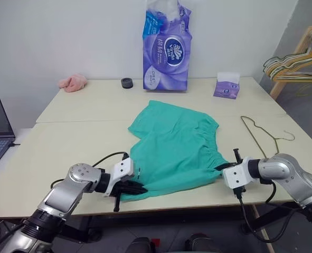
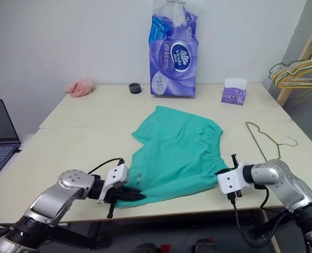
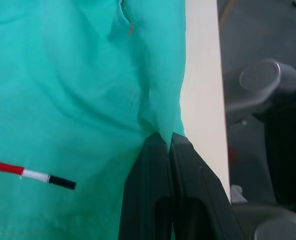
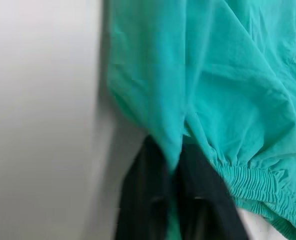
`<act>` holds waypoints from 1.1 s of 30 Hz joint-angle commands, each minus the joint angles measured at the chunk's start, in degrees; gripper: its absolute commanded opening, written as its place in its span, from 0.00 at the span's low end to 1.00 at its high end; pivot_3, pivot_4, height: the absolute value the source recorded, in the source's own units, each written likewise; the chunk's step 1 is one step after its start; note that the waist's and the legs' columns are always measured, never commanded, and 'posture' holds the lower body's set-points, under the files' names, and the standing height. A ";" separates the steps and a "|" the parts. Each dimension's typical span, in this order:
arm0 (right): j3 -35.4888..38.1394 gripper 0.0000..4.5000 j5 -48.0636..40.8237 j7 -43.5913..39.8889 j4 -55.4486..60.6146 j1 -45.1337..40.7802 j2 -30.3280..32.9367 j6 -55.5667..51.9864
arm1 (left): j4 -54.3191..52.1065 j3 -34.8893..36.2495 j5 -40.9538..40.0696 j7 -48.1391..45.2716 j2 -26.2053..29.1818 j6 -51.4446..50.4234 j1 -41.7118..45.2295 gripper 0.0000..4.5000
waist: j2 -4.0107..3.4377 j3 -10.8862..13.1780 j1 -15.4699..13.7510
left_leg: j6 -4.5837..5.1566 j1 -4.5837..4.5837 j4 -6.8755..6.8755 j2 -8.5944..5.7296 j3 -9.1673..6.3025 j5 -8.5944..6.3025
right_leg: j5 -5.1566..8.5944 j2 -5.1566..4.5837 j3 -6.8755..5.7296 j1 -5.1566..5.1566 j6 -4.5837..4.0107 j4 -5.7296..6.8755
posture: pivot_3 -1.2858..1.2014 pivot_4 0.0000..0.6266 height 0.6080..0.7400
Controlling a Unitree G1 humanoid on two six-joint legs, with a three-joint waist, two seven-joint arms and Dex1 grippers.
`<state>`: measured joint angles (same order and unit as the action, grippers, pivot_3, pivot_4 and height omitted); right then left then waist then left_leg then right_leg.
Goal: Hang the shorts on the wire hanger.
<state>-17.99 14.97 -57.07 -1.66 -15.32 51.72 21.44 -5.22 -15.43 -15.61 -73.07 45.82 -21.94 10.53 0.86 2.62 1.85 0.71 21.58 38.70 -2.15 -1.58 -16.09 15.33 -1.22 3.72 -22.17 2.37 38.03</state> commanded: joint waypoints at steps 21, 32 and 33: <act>4.27 0.14 -12.52 -11.59 18.54 10.87 8.75 -12.32 | -14.41 -1.45 -5.71 -5.70 5.63 -7.15 -7.57 0.04 | -0.10 0.21 -0.03 | 0.06 -0.15 0.03 0.06 0.10 -0.07 | 0.23 -0.04 -0.06 0.12 0.27 -0.03 | 0.48 0.05 1.00; 16.97 0.98 -22.68 -14.46 21.62 14.36 15.57 -18.86 | -16.60 0.67 -9.24 -3.05 4.72 -10.84 -7.26 0.75 | -0.13 0.31 -0.15 | 0.06 -0.14 0.02 0.07 0.10 -0.08 | 0.22 -0.04 -0.05 0.12 0.27 -0.04 | 0.49 0.05 1.00; 19.75 1.00 -25.56 -14.10 22.25 15.18 15.43 -22.16 | -16.51 1.19 -9.62 -2.07 3.99 -10.94 -6.72 0.81 | -0.11 0.33 -0.14 | 0.06 -0.14 0.03 0.07 0.09 -0.08 | 0.22 -0.04 -0.06 0.13 0.27 -0.04 | 0.49 0.05 1.00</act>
<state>-3.10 -6.07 -71.17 18.54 -0.25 66.84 2.94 -20.08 -16.58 -23.72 -76.35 50.70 -32.54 2.60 0.75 2.95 1.71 0.76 21.45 38.73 -2.07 -1.49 -16.17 15.55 -1.26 3.66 -22.03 2.64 37.99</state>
